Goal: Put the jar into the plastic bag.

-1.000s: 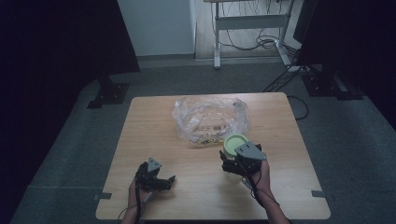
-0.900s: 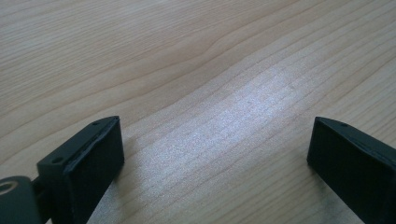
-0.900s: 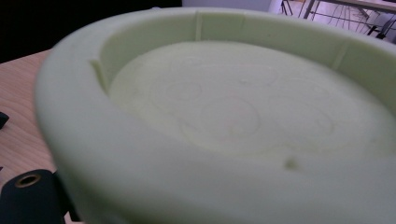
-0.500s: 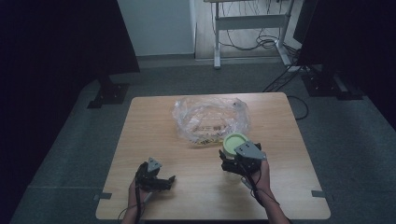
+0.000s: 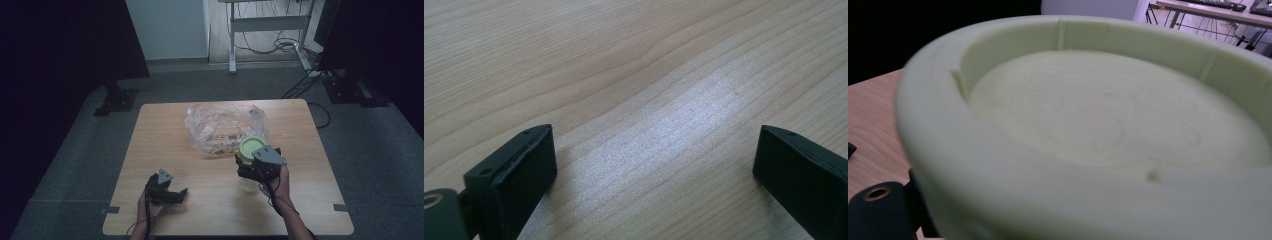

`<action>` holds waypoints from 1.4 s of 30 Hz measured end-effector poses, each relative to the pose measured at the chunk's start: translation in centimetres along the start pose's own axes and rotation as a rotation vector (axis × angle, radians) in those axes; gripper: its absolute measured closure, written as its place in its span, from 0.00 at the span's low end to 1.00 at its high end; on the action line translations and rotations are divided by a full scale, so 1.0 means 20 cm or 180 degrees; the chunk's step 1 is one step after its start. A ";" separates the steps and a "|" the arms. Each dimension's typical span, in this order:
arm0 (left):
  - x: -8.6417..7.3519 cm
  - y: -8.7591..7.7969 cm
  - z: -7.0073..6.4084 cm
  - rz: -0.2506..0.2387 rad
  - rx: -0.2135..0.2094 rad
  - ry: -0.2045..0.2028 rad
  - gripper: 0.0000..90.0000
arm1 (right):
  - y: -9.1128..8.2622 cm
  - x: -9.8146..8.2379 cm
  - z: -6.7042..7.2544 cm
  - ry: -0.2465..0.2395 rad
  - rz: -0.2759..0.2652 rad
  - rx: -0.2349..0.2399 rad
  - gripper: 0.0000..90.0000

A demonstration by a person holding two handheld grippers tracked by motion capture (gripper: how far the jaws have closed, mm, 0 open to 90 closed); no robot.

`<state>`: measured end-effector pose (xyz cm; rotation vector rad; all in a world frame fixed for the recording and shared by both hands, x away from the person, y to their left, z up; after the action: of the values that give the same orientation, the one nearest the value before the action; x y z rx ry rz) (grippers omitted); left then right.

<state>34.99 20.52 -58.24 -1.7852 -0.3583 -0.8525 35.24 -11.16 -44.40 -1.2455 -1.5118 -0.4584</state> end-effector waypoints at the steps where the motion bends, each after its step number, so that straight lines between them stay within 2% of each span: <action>1: 0.00 0.00 0.00 0.0000 0.0000 0.0000 0.04 | 0.00 0.01 0.00 -0.0011 -0.0002 0.0001 0.11; 8: 0.00 0.00 0.00 -0.0001 0.0000 -0.0001 0.04 | 0.01 0.07 -0.03 0.0066 -0.0029 0.0011 0.11; 18: 0.00 0.00 0.00 0.0000 0.0001 -0.0001 0.04 | 0.03 0.13 -0.04 -0.0013 -0.0044 0.0003 0.11; 42: 0.00 0.00 -0.01 -0.0022 0.0028 0.0025 0.04 | 0.10 0.12 -0.01 -0.0025 -0.0026 0.0071 0.10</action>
<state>34.98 20.37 -58.22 -1.7730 -0.3626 -0.8615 37.35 -9.38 -42.80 -1.2256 -1.5252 -0.4414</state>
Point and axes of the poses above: each handheld gripper's, and its own axes: y roughly forward along the jaws, x roughly out of its top, z roughly to its left, the point moved 4 cm from there along y, roughly forward along the jaws, and after that the axes turned 15 degrees about -y, right-handed, at the moved point
